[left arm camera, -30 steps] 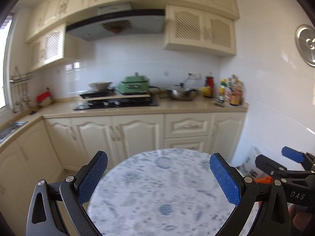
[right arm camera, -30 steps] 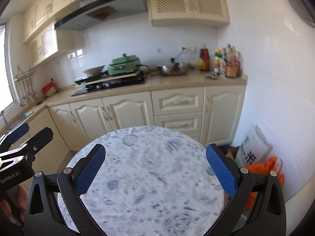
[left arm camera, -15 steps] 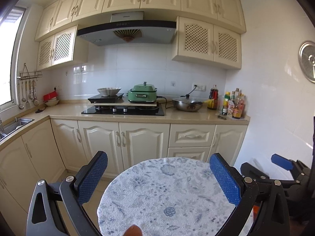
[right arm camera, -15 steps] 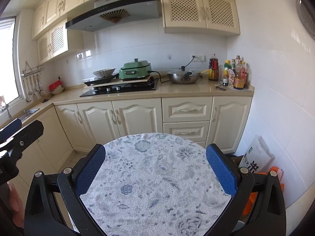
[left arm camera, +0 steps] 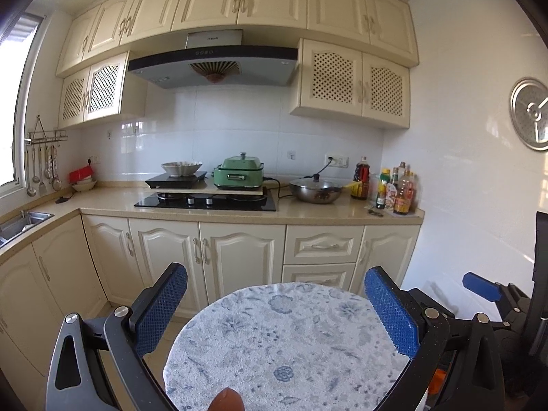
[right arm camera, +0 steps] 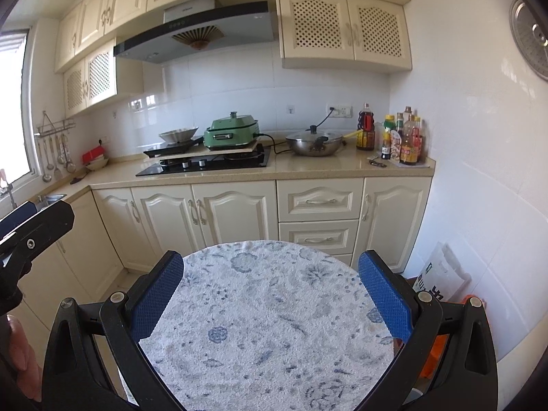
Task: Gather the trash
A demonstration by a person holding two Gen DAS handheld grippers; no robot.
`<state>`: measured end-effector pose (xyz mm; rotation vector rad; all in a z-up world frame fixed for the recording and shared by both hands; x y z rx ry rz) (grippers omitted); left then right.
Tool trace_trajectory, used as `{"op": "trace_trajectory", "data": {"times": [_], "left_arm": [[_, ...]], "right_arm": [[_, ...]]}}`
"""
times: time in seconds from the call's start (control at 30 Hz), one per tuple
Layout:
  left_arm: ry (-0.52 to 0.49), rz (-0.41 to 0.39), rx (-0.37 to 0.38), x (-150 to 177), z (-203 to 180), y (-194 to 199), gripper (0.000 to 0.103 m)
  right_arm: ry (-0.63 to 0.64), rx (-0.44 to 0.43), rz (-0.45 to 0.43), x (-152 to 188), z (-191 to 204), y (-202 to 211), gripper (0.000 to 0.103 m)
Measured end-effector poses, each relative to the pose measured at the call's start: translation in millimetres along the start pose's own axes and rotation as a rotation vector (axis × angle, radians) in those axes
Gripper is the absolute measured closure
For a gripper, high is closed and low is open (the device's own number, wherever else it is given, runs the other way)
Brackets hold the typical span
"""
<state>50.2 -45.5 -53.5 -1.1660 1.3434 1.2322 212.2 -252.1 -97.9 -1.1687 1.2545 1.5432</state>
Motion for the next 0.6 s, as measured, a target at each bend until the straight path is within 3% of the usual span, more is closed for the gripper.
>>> {"op": "trace_trajectory", "data": {"times": [0.6], "left_arm": [[0.022,-0.033,0.025,1.5,-9.4,16.9,0.001]], "right_arm": [[-0.003,-0.002,-0.003,-2.7,-0.6,2.0,0.000]]}}
Point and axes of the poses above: each gripper's, at about its wrist camera, not at the fingertips, and y roughly against the way its jaws point, z to its left, x to its underside, the point moved 8 cm from there along -y, roughly the way its jaws point, and after that the axes turned 11 degrees about -z, right-handed, at the moved point
